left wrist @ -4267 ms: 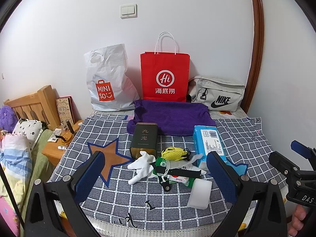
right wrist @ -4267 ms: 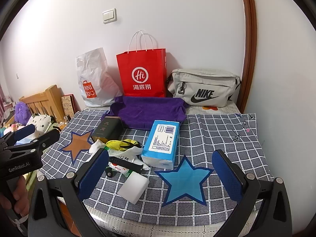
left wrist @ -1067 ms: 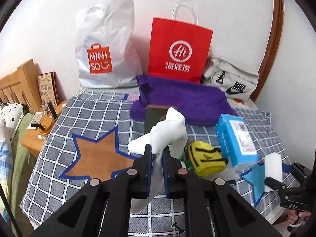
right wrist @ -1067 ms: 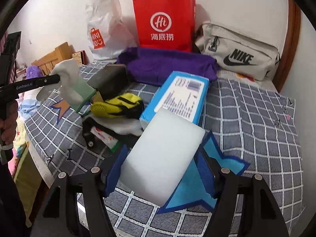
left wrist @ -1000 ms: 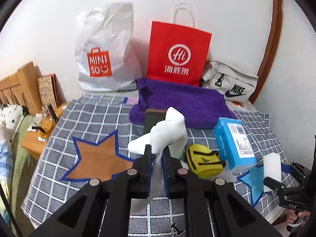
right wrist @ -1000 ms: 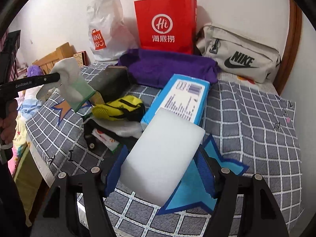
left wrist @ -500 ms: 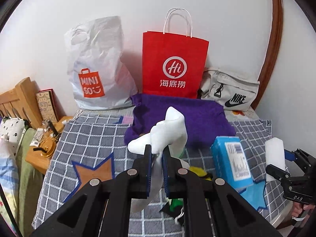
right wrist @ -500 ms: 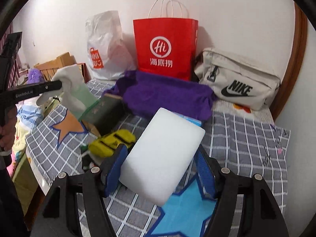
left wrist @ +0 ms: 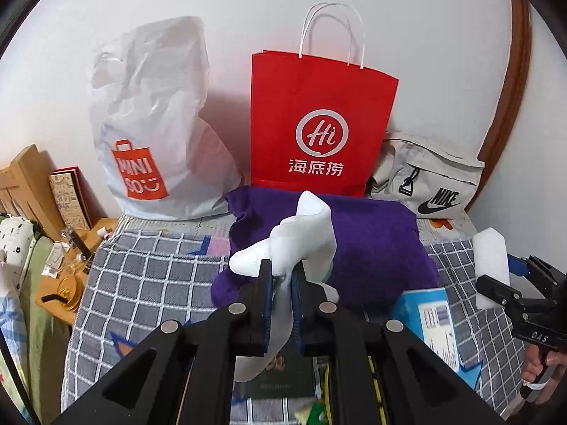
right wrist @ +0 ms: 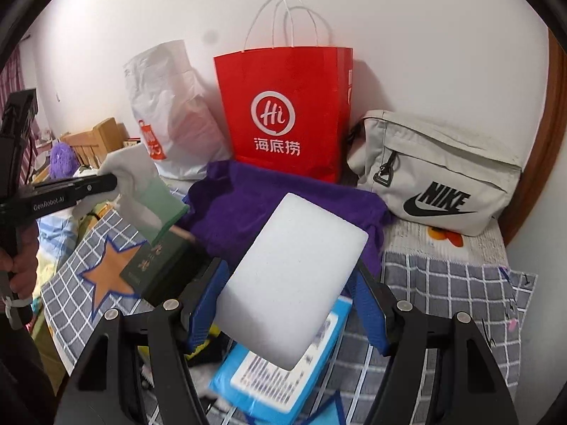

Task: Organize soft objects
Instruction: 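Carry the sponge and glove onto the purple towel and open both grippers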

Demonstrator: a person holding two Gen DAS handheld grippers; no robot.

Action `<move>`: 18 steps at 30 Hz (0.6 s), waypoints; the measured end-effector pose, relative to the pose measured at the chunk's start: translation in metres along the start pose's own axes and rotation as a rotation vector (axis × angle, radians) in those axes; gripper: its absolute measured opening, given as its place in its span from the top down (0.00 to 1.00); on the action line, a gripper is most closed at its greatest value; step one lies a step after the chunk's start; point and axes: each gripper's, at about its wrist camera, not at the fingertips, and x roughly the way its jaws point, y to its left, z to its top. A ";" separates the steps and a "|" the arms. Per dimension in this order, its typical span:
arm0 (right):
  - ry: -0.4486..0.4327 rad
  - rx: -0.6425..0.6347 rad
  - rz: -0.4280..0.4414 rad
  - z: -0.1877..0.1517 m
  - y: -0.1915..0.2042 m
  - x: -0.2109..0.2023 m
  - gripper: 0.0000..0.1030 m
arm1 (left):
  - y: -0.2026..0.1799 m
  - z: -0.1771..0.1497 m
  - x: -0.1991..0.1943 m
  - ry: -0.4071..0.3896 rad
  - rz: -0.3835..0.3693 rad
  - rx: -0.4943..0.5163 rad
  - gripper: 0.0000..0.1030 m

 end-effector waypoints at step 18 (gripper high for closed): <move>0.092 -0.041 0.017 0.058 -0.028 0.126 0.33 | 0.000 0.043 0.123 0.100 -0.067 -0.042 0.90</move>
